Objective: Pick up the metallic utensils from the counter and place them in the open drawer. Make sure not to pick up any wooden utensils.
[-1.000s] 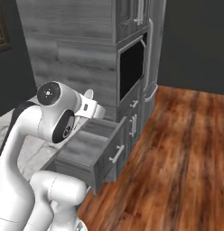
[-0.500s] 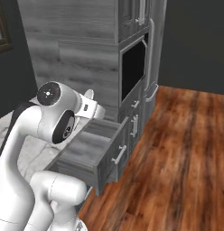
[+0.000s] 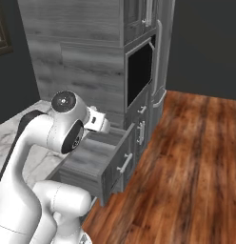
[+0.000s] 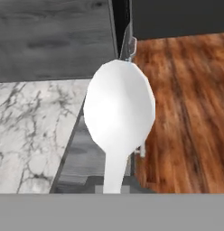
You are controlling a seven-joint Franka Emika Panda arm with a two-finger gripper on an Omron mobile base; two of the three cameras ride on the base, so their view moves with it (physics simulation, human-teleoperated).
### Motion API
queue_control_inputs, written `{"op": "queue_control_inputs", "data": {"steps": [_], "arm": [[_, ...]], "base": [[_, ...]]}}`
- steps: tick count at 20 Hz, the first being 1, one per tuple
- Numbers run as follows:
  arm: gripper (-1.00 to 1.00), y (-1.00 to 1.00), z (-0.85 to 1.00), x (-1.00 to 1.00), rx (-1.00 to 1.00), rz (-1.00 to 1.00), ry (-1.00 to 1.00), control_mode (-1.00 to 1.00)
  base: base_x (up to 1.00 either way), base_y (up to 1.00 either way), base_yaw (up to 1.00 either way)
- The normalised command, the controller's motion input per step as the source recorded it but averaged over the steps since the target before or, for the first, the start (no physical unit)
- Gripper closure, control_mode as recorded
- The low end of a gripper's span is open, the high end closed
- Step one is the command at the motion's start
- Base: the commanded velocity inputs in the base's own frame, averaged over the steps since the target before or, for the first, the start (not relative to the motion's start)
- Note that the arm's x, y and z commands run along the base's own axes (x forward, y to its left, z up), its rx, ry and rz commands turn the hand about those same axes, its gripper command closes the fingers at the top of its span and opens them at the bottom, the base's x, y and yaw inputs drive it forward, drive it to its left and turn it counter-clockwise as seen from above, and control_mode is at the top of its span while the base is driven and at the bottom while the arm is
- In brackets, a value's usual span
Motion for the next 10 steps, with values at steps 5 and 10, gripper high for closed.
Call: {"op": "queue_control_inputs", "data": {"steps": [5,10], "arm": [[1.00,0.47,-0.68,0.41,0.08,0.04,0.23,-1.00],[1.00,0.41,-0.53,0.74,0.10,-0.01,0.19,-1.00]], "base": [[0.00,0.00,0.00],[0.00,0.00,0.00]]}}
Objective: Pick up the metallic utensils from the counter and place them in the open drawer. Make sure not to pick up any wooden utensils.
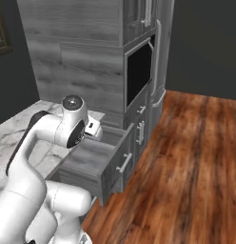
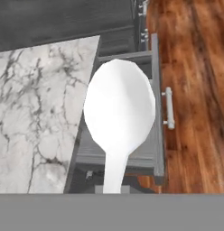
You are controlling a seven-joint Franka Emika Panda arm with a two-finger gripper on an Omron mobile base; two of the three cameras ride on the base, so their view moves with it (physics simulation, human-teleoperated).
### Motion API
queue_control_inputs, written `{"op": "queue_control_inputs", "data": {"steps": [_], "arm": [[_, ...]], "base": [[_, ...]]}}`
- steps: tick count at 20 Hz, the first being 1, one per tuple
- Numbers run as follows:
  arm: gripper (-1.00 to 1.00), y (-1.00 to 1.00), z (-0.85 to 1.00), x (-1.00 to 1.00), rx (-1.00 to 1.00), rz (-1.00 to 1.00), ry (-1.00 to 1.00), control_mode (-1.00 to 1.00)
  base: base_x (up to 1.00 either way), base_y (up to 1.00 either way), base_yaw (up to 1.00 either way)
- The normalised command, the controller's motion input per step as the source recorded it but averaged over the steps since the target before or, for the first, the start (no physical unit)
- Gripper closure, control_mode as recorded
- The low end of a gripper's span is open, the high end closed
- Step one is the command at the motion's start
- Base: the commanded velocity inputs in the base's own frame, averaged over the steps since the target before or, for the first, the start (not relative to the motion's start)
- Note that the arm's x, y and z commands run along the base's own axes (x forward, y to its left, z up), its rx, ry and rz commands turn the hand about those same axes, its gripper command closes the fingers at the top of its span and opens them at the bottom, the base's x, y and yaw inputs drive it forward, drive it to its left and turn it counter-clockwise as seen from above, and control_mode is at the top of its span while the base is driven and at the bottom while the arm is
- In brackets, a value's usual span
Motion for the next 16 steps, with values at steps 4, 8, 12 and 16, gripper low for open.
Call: {"op": "queue_control_inputs", "data": {"steps": [4,8,12,16], "arm": [[1.00,0.03,-0.63,0.59,0.16,0.00,0.13,-1.00],[1.00,0.00,-0.61,0.63,0.09,0.00,0.11,-1.00],[1.00,0.00,-0.44,0.63,0.00,0.00,0.08,-1.00],[1.00,0.00,-0.39,0.57,0.00,0.00,0.07,-1.00]], "base": [[0.00,0.00,0.00],[0.00,0.00,0.00],[0.00,0.00,0.00],[0.00,0.00,0.00]]}}
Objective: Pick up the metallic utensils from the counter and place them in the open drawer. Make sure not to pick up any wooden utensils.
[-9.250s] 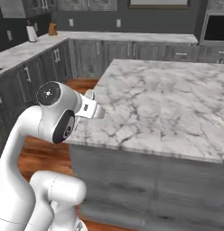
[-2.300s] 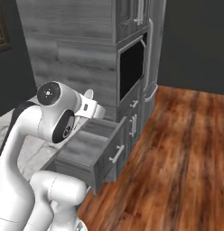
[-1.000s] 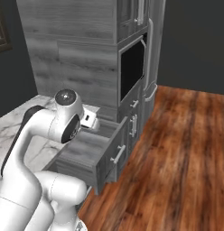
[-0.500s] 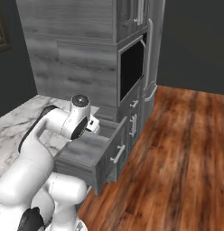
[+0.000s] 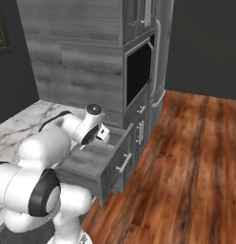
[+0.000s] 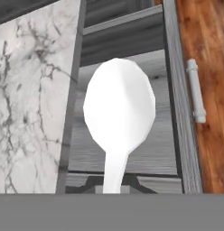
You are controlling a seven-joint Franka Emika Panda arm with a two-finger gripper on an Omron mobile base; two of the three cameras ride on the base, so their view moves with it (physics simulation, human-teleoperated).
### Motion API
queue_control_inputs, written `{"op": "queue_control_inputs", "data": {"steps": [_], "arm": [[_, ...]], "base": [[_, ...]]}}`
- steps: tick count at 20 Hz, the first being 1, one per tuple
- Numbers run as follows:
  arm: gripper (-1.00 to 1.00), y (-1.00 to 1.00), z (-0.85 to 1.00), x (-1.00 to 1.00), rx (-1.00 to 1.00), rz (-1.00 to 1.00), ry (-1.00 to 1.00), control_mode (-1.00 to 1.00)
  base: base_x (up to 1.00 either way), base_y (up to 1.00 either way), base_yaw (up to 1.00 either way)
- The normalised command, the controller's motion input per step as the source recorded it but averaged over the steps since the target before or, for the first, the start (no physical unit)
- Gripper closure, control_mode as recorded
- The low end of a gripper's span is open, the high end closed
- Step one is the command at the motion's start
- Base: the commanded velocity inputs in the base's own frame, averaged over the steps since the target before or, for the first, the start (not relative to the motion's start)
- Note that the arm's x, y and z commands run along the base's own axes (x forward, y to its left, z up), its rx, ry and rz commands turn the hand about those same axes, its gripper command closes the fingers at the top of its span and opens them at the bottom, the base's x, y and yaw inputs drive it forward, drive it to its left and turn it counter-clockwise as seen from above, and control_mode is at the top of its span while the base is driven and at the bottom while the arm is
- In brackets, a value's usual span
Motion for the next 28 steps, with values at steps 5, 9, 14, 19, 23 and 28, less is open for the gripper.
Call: {"op": "queue_control_inputs", "data": {"steps": [5,9,14,19,23,28], "arm": [[1.00,-0.02,-0.46,0.49,0.00,0.00,0.04,-1.00],[1.00,-0.06,-0.52,0.43,0.00,0.00,0.00,-1.00],[1.00,-0.15,-0.55,0.42,0.00,0.00,0.00,-1.00],[1.00,-0.23,-0.52,0.37,0.00,0.00,0.00,-1.00],[1.00,-0.31,-0.49,0.28,0.00,0.00,0.00,-1.00],[1.00,-0.34,-0.50,0.28,0.00,0.00,0.00,-1.00]], "base": [[0.00,0.00,0.00],[0.00,0.00,0.00],[0.00,0.00,0.00],[0.00,0.00,0.00],[0.00,0.00,0.00],[0.00,0.00,0.00]]}}
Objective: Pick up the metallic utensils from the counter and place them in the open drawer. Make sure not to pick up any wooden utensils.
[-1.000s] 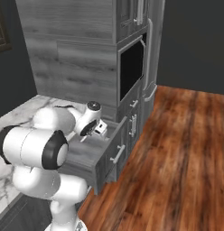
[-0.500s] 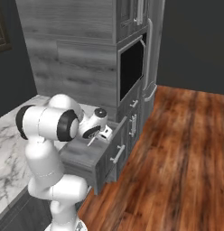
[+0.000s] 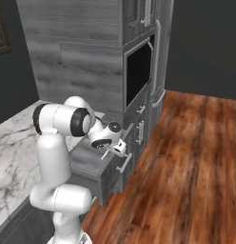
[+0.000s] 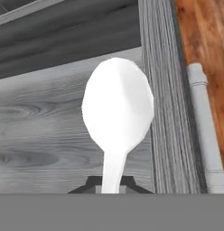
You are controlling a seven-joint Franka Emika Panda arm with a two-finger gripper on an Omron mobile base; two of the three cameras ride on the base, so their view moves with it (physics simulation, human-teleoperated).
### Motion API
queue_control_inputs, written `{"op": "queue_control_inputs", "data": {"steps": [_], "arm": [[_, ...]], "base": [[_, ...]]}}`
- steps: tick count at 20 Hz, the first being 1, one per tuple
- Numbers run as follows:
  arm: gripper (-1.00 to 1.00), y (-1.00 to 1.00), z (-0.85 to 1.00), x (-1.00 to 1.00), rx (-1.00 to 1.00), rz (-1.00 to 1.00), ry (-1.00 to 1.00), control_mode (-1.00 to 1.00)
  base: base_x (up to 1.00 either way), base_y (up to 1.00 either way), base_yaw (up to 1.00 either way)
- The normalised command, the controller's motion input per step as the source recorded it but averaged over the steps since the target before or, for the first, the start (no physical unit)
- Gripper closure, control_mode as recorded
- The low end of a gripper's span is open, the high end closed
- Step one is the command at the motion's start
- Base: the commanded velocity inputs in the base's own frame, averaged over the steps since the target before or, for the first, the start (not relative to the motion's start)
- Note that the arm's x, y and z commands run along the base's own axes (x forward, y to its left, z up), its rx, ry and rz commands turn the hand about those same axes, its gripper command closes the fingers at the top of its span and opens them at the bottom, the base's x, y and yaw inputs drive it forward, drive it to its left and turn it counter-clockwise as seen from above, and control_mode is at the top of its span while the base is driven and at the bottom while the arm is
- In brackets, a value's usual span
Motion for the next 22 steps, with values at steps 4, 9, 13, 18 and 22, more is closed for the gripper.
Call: {"op": "queue_control_inputs", "data": {"steps": [4,9,13,18,22], "arm": [[1.00,-0.43,-0.47,0.23,0.00,0.00,0.00,-1.00],[1.00,-0.73,-0.44,0.16,0.00,0.01,0.00,-1.00],[1.00,-1.00,-0.32,0.02,0.01,0.02,0.00,-1.00],[1.00,-1.00,-0.27,0.04,0.01,0.02,0.02,-1.00],[1.00,-0.70,-0.06,0.02,0.03,0.02,0.02,-1.00]], "base": [[0.00,0.00,0.00],[0.00,0.00,0.00],[0.00,0.00,0.00],[0.00,0.00,0.00],[0.00,0.00,0.00]]}}
